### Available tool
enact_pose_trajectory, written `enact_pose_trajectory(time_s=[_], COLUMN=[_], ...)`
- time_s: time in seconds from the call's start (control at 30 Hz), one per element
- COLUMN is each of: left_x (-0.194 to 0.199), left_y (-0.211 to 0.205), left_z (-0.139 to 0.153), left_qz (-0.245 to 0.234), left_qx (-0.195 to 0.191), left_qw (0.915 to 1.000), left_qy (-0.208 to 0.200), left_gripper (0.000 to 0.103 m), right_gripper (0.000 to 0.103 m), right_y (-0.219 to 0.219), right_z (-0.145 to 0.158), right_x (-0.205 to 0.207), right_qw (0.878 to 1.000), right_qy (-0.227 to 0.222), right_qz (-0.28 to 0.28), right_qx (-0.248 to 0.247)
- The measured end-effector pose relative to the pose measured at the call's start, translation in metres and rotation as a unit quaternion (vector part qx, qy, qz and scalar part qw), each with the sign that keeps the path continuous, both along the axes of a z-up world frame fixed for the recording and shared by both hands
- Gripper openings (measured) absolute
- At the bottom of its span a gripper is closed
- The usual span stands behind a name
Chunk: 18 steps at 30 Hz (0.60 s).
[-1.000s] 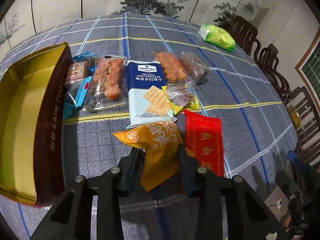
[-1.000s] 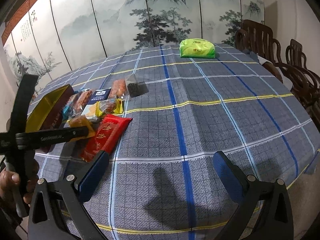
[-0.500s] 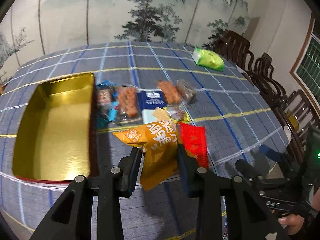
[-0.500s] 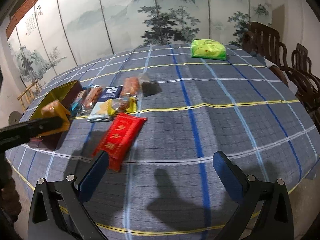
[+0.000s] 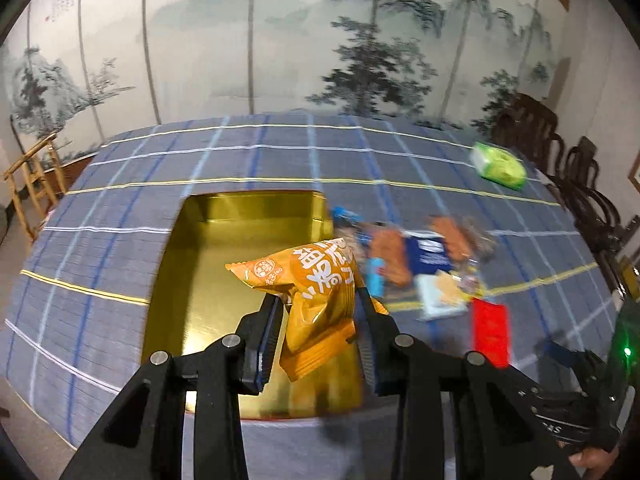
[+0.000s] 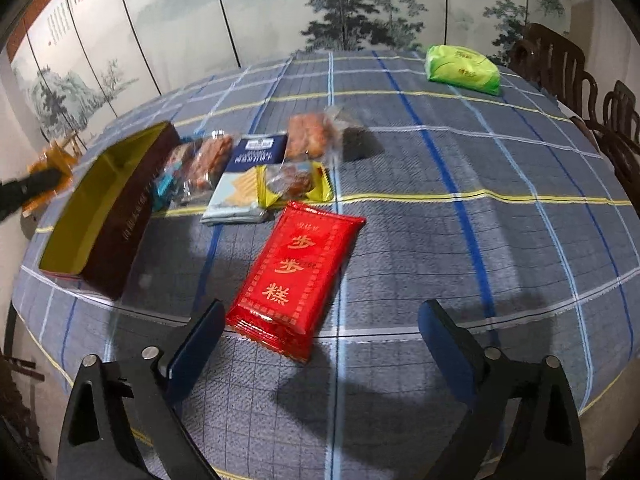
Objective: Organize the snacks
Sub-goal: 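Carry the orange bag over the gold tin and open the left tool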
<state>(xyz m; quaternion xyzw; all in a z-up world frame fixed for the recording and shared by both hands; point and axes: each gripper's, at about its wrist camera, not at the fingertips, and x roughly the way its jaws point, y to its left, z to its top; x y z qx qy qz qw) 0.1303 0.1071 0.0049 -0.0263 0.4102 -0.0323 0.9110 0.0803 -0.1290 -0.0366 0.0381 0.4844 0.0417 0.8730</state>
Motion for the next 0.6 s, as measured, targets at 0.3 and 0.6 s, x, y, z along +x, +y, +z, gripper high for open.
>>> enact_pose_trajectory(time_s=[0.3, 0.6], left_x=[0.044, 0.073], left_y=[0.044, 0.057], left_z=[-0.014, -0.028], left_qz=[0.031, 0.029], left_qx=[0.039, 0.067], left_qw=[0.9987, 0.9970], left_qy=[0.012, 0.024], left_gripper=[0.032, 0.032], right_gripper=[0.078, 0.076], right_y=[0.015, 0.020], right_z=[-0.021, -0.022], right_x=[0.017, 0.027], right_qw=[0.999, 0.998], right_qy=[0.043, 0.059], right_qz=[-0.004, -0.017], right_qx=[-0.026, -0.007])
